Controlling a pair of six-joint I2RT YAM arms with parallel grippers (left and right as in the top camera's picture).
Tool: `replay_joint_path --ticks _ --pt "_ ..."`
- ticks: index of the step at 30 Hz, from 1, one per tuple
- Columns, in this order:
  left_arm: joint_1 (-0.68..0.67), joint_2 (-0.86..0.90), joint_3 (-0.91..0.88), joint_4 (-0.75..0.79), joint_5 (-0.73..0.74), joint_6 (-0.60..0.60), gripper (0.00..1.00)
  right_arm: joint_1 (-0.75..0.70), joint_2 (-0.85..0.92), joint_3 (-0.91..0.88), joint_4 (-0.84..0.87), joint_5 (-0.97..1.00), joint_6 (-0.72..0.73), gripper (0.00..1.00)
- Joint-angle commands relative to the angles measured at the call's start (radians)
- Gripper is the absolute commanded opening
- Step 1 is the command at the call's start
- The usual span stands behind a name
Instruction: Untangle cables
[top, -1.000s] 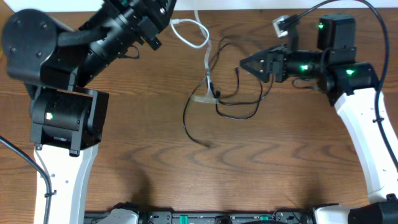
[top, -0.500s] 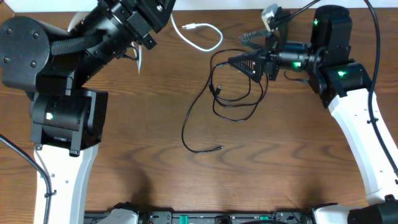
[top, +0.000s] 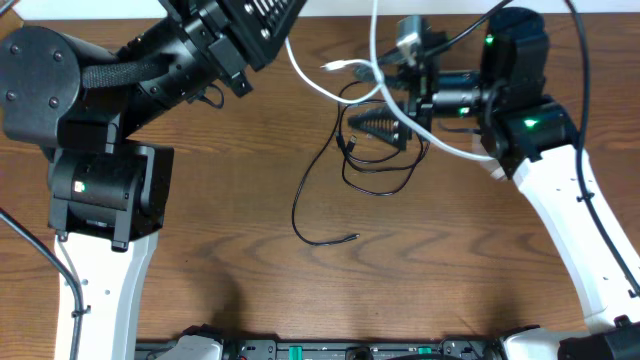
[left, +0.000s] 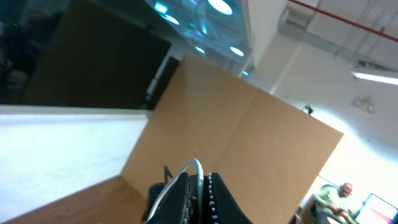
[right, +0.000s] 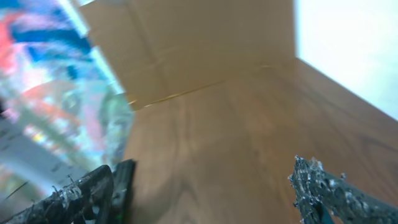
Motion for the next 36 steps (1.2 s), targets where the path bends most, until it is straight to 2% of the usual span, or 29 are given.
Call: replay_joint_path --ticks 1,3,9,15,21,25,30,36 --pt "0.0 0.0 0.009 0.003 0.105 -0.002 0.08 0.016 0.029 0.012 0.0 -0.128 -0.05 0.84" --pt "0.0 0.002 0.009 0.003 0.129 -0.002 0.08 0.016 0.039 0.012 0.006 -0.166 -0.054 0.81" --pt "0.0 0.017 0.009 -0.041 0.187 0.007 0.08 0.016 0.051 0.012 0.025 -0.217 -0.031 0.59" --pt "0.0 0.046 0.009 -0.043 0.221 0.009 0.08 0.008 0.051 0.012 0.012 -0.044 0.088 0.52" --pt "0.0 0.058 0.009 -0.042 0.236 0.01 0.08 0.008 0.051 0.012 0.009 -0.016 0.108 0.57" --pt "0.0 0.058 0.009 -0.038 0.235 0.008 0.08 0.007 0.051 0.012 0.018 -0.152 -0.037 0.72" --pt "0.0 0.058 0.009 -0.037 0.235 0.005 0.08 0.001 0.06 0.012 0.034 -0.166 -0.08 0.8" --pt "0.0 0.058 0.009 -0.038 0.235 0.005 0.08 0.011 0.114 0.012 0.087 -0.301 -0.08 0.79"
